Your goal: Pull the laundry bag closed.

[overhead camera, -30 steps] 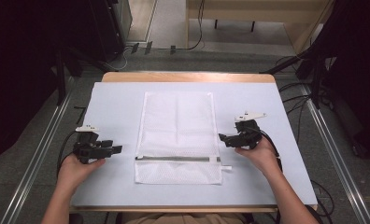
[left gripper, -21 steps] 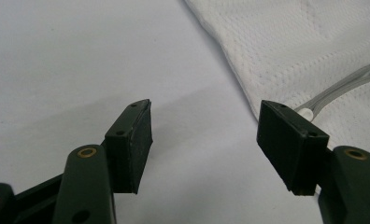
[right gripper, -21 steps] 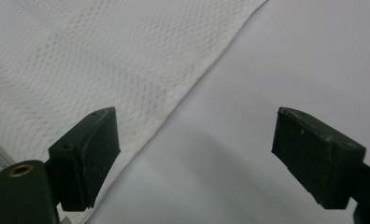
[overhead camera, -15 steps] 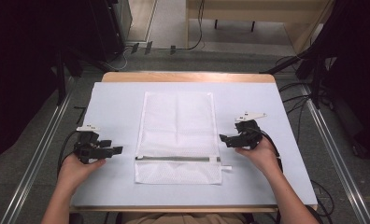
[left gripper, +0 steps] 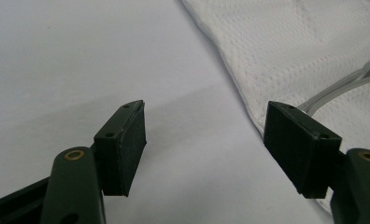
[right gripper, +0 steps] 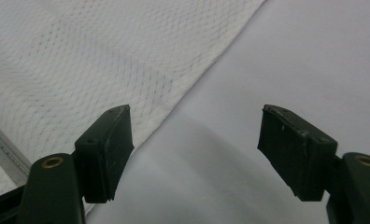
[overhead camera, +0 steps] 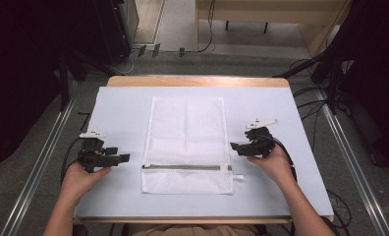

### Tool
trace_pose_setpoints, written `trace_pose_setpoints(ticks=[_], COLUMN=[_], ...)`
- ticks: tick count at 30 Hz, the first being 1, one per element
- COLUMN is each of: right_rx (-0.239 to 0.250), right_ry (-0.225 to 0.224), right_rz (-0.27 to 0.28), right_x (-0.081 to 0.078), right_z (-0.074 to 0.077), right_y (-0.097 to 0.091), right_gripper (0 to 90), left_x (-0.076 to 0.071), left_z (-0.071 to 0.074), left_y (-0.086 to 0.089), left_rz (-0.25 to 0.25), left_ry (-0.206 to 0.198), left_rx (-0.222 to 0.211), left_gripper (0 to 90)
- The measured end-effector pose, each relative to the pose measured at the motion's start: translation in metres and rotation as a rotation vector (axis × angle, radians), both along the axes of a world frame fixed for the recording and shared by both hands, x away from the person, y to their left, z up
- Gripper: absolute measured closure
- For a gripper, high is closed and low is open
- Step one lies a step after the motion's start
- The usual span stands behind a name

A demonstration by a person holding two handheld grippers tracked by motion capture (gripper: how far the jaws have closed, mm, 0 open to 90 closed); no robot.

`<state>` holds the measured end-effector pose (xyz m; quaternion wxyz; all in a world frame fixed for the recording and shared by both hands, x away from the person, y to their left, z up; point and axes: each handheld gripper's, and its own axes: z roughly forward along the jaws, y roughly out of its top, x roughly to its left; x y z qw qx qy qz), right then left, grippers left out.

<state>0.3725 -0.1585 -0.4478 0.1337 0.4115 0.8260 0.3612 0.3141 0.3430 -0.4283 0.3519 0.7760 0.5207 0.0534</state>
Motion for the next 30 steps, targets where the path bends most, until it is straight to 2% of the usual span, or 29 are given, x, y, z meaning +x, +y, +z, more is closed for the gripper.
trace_pose_setpoints(ticks=[12, 19, 23, 30], right_rx=[0.007, -0.001, 0.003, -0.003], right_ry=[0.009, 0.005, 0.001, -0.007], right_rz=[0.027, 0.056, 0.073, 0.096], right_x=[-0.004, -0.007, -0.01, -0.012], right_z=[0.002, 0.003, 0.005, 0.007], right_y=[0.011, 0.021, 0.028, 0.038], right_gripper=[31.0, 32.2, 33.5, 36.3], left_x=[-0.005, -0.008, -0.01, -0.013], left_z=[0.001, 0.004, 0.004, 0.004], left_y=[-0.002, 0.001, 0.0, -0.002], left_rz=[-0.012, 0.023, 0.014, 0.005], left_ry=[-0.019, -0.002, 0.013, 0.01], left_rx=[0.0, -0.028, -0.02, -0.007], left_gripper=[34.7, 36.8, 36.4, 36.8])
